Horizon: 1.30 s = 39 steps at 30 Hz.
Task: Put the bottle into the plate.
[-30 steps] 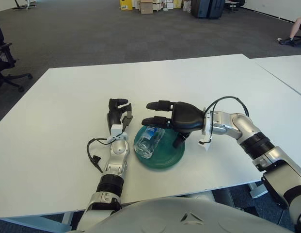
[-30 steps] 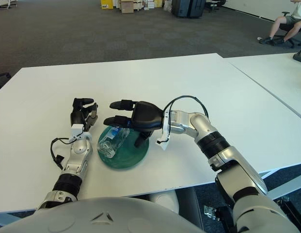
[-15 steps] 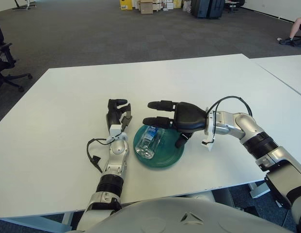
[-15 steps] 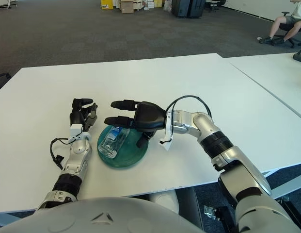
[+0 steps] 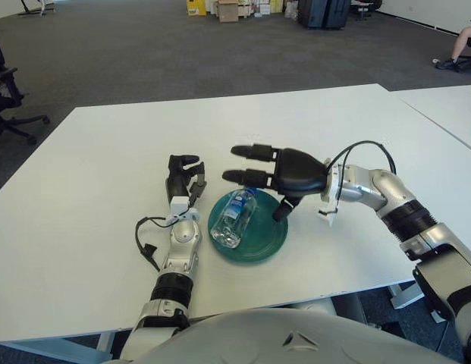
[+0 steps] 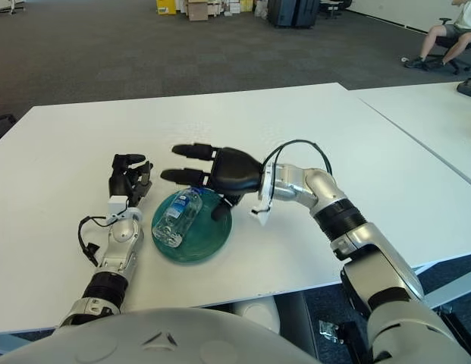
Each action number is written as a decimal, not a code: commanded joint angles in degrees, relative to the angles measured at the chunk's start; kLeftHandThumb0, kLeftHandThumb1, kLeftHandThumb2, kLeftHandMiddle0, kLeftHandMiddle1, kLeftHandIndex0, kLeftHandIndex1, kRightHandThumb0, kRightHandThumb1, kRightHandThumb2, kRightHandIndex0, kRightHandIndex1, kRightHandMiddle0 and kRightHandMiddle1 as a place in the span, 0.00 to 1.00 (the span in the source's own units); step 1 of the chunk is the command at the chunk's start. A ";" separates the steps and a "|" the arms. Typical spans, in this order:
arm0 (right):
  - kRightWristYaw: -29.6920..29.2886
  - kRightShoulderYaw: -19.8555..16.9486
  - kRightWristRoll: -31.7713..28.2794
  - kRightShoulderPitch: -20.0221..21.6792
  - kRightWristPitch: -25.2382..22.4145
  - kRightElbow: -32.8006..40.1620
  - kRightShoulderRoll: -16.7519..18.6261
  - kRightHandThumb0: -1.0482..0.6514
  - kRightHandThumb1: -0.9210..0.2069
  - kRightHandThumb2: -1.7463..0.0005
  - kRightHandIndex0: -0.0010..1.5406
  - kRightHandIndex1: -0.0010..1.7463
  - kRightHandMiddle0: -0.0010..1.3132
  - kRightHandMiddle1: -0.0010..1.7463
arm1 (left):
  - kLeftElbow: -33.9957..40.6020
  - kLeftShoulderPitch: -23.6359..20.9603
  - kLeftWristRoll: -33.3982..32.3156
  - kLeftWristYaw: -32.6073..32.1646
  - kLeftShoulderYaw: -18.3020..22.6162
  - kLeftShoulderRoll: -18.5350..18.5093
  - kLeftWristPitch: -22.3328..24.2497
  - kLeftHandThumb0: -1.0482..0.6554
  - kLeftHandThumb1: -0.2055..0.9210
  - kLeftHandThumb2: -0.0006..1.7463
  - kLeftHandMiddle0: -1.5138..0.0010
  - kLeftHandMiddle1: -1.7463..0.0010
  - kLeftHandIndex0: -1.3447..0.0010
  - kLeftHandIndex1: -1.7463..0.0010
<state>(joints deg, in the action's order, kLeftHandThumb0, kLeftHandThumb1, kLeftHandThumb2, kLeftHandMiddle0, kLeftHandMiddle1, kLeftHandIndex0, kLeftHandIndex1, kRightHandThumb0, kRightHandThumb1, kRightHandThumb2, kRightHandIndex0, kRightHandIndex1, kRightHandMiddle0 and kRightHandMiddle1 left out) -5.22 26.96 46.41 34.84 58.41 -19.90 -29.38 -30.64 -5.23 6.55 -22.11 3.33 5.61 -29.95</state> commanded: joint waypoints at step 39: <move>8.41 -26.45 -52.82 -7.31 -18.70 -21.08 29.29 0.25 0.00 0.65 0.26 0.16 0.00 0.54 | 10.60 2.43 3.57 -1.46 -0.87 -0.09 11.07 0.41 1.00 0.25 0.60 0.48 0.78 0.06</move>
<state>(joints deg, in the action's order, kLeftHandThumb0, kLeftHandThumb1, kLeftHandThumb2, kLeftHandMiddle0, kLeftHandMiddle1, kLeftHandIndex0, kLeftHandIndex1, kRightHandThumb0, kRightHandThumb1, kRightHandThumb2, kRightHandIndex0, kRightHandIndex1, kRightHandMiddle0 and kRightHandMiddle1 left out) 3.26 1.72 -5.73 28.17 39.68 -41.69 -1.09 -21.26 -2.74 9.91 -23.92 2.53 5.69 -19.62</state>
